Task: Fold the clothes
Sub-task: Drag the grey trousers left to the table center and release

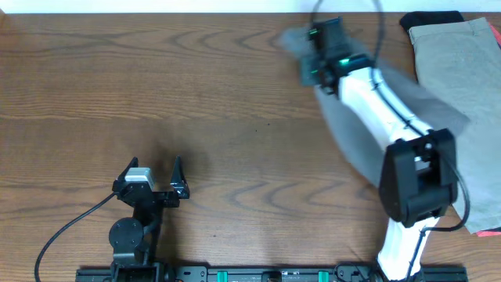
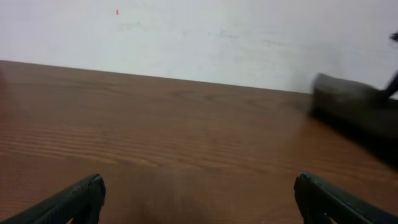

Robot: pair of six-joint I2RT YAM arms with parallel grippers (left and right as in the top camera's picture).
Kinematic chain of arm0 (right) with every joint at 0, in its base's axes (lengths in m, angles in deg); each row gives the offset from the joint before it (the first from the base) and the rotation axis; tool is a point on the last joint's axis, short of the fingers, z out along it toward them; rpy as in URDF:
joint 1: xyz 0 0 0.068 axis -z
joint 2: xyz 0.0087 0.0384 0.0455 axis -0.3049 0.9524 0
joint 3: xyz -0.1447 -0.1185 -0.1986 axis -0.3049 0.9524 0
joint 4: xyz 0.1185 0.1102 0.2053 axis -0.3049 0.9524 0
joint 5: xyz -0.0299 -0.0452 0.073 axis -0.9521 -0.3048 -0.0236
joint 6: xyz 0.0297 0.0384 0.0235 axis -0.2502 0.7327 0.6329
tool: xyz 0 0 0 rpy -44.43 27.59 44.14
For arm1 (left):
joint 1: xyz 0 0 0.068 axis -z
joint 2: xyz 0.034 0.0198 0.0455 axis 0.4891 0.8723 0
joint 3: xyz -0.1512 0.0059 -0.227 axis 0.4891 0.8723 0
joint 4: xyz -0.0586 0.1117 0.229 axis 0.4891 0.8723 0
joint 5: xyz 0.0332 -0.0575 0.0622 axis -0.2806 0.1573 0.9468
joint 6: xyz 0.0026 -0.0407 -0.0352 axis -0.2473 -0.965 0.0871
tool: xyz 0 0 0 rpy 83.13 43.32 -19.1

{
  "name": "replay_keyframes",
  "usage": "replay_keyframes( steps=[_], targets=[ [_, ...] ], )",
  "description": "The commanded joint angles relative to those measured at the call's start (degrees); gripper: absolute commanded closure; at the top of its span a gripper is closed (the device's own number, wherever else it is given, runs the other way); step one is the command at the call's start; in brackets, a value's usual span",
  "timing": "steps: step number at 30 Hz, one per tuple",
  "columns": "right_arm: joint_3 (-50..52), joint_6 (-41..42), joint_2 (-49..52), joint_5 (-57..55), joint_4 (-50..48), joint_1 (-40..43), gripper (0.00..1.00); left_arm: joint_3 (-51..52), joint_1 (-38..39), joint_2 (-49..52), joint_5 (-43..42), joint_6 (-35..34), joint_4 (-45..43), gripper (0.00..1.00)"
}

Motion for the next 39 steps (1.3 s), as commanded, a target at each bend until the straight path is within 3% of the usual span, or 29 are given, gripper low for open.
replay_keyframes(
  steps=[1, 9, 12, 13, 14, 15, 17, 23, 28, 30, 35, 39],
  targets=[
    [-0.46, 3.32, -0.79, 10.08, -0.37, -5.92, 0.99, 0.90, -0.35, -0.02, -0.63, 0.35, 2.10, 0.02],
    [-0.48, 6.71, -0.79, 17.18, -2.51, -17.35, 0.96, 0.90, -0.35, -0.02, -0.63, 0.35, 2.10, 0.02],
    [-0.48, 6.93, -0.85, 18.62, -2.60, -18.40, 0.77, 0.90, -0.35, -0.02, -0.63, 0.35, 2.10, 0.02],
    [-0.48, 6.91, -0.85, 20.09, -2.60, -18.45, 0.66, 0.90, -0.35, -0.02, -0.63, 0.35, 2.08, 0.02],
    [-0.48, 6.91, -0.85, 21.59, -2.62, -18.36, 0.46, 0.90, -0.35, -0.02, -0.63, 0.35, 2.08, 0.02],
    [-0.50, 6.91, -0.85, 22.82, -2.60, -18.08, 0.38, 0.90, -0.35, -0.02, -0.66, 0.35, 2.10, 0.02],
    [-0.52, 6.95, -1.38, 24.52, -1.64, -16.85, 0.31, 0.90, -0.35, -0.02, -0.66, 0.35, 2.10, 0.02],
    [-0.55, 6.93, -6.05, 22.51, 9.35, -7.34, 0.24, 0.90, -0.35, -0.02, -0.66, 0.35, 2.10, 0.02],
    [-0.52, 6.93, -8.28, 12.00, 22.49, 4.00, 0.18, 0.90, -0.35, -0.02, -0.63, 0.35, 2.08, 0.02],
    [-0.50, 6.91, -8.17, 9.90, 27.65, 8.04, 0.01, 0.90, -0.35, -0.02, -0.63, 0.35, 2.08, 0.02],
    [0.50, 6.91, -7.69, 5.64, 37.92, 16.94, 0.01, 0.90, -0.35, -0.02, -0.63, 0.35, 2.10, 0.02],
    [3.85, 7.58, -7.69, 5.16, 36.94, 22.36, 0.01, 0.90, -0.35, -0.02, -0.63, 0.35, 2.10, 0.02]
  ],
)
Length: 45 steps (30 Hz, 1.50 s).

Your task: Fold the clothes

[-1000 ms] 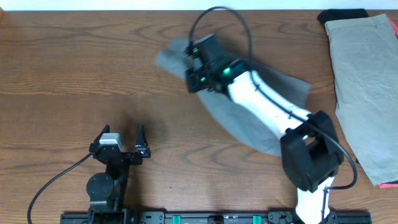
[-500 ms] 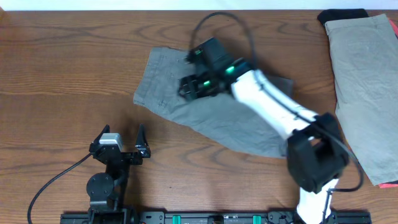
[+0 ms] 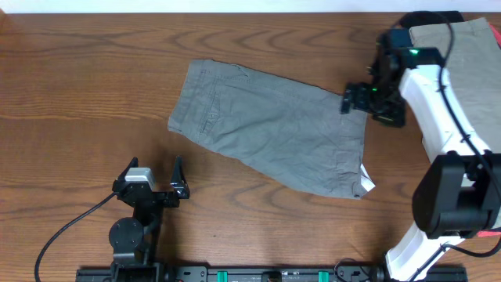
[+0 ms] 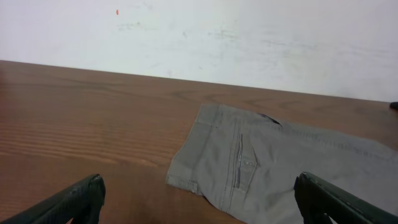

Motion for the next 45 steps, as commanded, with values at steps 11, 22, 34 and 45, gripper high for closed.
replay_keyframes(
  steps=[11, 22, 34, 45],
  targets=[
    [17.00, -1.03, -0.11, 3.80, -8.87, 4.98, 0.11, 0.90, -0.35, -0.02, -0.63, 0.37, 2.08, 0.02],
    [19.50, -0.94, -0.11, 5.95, -13.27, 0.33, 0.13, 0.90, -0.35, -0.02, -0.63, 0.37, 2.08, 0.02],
    [22.51, 2.56, -0.11, 3.37, -15.23, -2.60, 0.16, 0.90, -0.35, -0.02, -0.63, 0.37, 2.08, 0.02],
    [26.45, 3.17, -0.11, 2.78, -19.45, -2.64, 0.44, 0.90, -0.35, -0.02, -0.63, 0.37, 2.10, 0.02]
  ],
)
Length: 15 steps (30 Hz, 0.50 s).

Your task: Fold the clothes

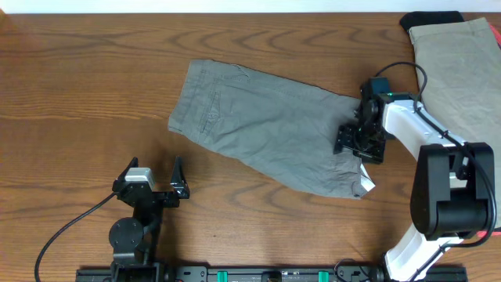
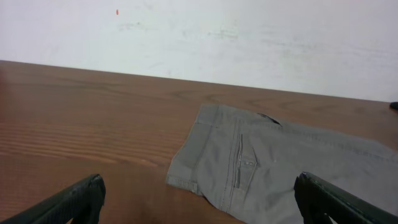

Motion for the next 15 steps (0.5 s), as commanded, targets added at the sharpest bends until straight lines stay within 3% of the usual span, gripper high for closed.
replay_keyframes(
  steps=[1, 6, 15],
  targets=[
    [2.08, 0.87, 0.24, -0.26, -2.29, -0.20, 0.51, 0.90, -0.35, -0.02, -0.66, 0.33, 2.08, 0.02],
    [2.10, 1.05, 0.24, -0.33, -4.46, -0.17, 0.96, 0.90, -0.35, -0.02, -0.63, 0.35, 2.08, 0.02],
    [2.10, 1.14, 0.24, -1.68, -15.32, 1.14, 0.99, 0.90, -0.35, -0.02, -0.63, 0.35, 2.10, 0.02]
  ],
)
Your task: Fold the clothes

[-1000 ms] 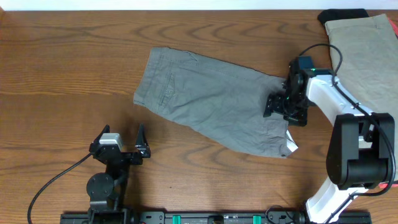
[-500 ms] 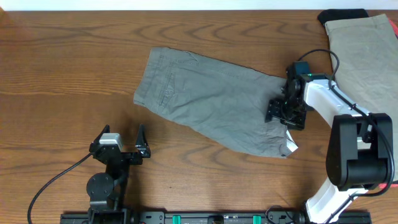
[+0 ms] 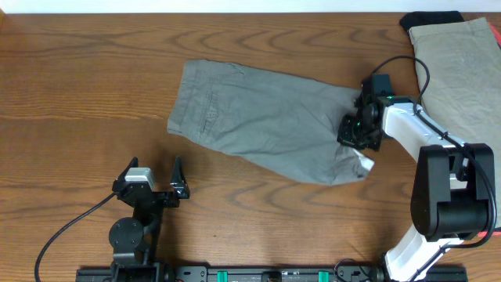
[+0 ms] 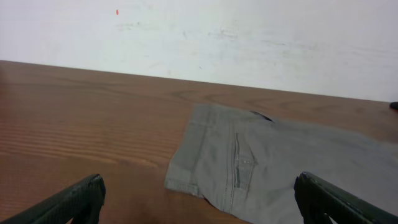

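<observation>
Grey shorts (image 3: 258, 121) lie spread flat across the middle of the table, waistband to the left; the left wrist view shows their waist and pocket (image 4: 249, 162). My right gripper (image 3: 356, 128) sits on the right leg's end, where the cloth is bunched and drawn in, shut on it. A white tag shows at the lower right corner. My left gripper (image 3: 153, 174) rests near the front edge, open and with nothing in it; its fingers (image 4: 81, 199) stand wide apart short of the shorts.
A khaki garment (image 3: 462, 70) lies on a black one (image 3: 430, 17) at the far right corner. Something red (image 3: 489, 233) peeks in at the right edge. Bare wood (image 3: 78, 94) lies left of the shorts.
My right gripper has moved a little farther back on the right leg's end. The lower right corner of the shorts has drawn in and the whole garment has shifted slightly left.
At first my right gripper swung the grey cloth over the table's far right, blurred. Then the shorts lay spread in the middle, with the gripper off their upper right corner. Later it was down on the right leg's end, which is now bunched in it.
</observation>
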Robot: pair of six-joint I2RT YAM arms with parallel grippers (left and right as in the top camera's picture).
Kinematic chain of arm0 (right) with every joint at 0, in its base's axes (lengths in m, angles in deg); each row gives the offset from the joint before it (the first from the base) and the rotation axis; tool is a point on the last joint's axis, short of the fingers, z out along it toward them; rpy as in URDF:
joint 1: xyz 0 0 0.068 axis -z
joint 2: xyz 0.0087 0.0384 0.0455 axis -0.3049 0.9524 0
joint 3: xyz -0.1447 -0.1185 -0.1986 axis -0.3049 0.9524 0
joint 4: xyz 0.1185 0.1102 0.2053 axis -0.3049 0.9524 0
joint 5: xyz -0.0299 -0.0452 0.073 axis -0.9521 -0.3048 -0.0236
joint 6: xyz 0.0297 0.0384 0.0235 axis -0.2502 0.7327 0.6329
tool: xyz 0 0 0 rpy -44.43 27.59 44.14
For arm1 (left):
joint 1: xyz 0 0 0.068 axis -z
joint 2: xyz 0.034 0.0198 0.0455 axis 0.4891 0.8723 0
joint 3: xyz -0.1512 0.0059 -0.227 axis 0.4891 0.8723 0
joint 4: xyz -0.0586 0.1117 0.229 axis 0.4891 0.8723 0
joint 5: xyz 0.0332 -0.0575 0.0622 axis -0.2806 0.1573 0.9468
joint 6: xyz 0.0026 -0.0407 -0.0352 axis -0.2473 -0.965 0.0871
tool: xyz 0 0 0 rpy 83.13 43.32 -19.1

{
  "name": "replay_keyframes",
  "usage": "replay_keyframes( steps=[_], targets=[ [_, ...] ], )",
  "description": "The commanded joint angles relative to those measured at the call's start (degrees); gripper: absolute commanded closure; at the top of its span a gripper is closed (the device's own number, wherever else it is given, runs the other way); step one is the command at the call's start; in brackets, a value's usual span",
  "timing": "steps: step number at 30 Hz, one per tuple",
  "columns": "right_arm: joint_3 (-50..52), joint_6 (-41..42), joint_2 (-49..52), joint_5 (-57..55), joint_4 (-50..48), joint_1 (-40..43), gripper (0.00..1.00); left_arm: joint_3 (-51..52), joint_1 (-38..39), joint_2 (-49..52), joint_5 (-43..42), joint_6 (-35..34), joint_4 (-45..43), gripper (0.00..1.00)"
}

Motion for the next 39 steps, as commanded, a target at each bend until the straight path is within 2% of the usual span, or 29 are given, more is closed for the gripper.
replay_keyframes(
  steps=[1, 8, 11, 12, 13, 14, 18, 22, 24, 27, 33, 35, 38, 39],
  targets=[
    [0.68, 0.22, 0.59, -2.49, -4.07, 1.27, 0.99, 0.90, -0.35, -0.02, -0.63, 0.35, 2.10, 0.02],
    [0.66, 0.76, 0.59, -3.08, -14.91, 4.22, 0.99, 0.90, -0.35, -0.02, -0.63, 0.35, 2.08, 0.02],
    [-0.09, 0.76, 0.59, -3.06, -16.20, 5.66, 0.99, 0.90, -0.35, -0.02, -0.63, 0.35, 2.08, 0.02],
    [-0.61, 0.74, 0.57, -2.95, -15.91, 6.01, 0.85, 0.90, -0.35, -0.02, -0.63, 0.35, 2.08, 0.02],
    [-1.46, 0.68, 0.39, -2.82, -14.91, 6.34, 0.51, 0.90, -0.35, -0.02, -0.66, 0.35, 2.08, 0.02],
    [-2.60, -0.26, 0.24, -2.82, -13.49, 6.56, 0.42, 0.90, -0.35, -0.02, -0.63, 0.35, 2.08, 0.02],
    [-7.69, -1.88, -0.87, -3.26, -6.51, 6.62, 0.34, 0.90, -0.35, -0.02, -0.63, 0.35, 2.08, 0.02],
    [-12.85, -2.29, -2.97, -0.26, 0.59, 5.44, 0.35, 0.90, -0.35, -0.02, -0.63, 0.35, 2.08, 0.02],
    [-13.99, -5.05, -3.63, 3.21, 1.64, 3.78, 0.34, 0.90, -0.35, -0.02, -0.63, 0.35, 2.10, 0.02],
    [-14.45, -7.26, -4.00, 5.66, 1.88, -0.94, 0.33, 0.90, -0.35, -0.02, -0.63, 0.33, 2.10, 0.02],
    [-14.40, -6.25, -0.96, 1.42, -0.37, -11.54, 0.34, 0.90, -0.35, -0.02, -0.63, 0.35, 2.10, 0.02],
    [-14.40, -5.84, 0.85, 1.42, -1.95, -14.47, 0.38, 0.90, -0.35, -0.02, -0.66, 0.35, 2.10, 0.02],
    [-14.40, -4.31, 4.09, 1.20, -4.90, -18.18, 0.56, 0.90, -0.35, -0.02, -0.63, 0.35, 2.08, 0.02],
    [-14.40, -3.82, 5.07, 1.22, -5.81, -19.08, 0.58, 0.90, -0.35, -0.02, -0.63, 0.35, 2.08, 0.02]
  ],
)
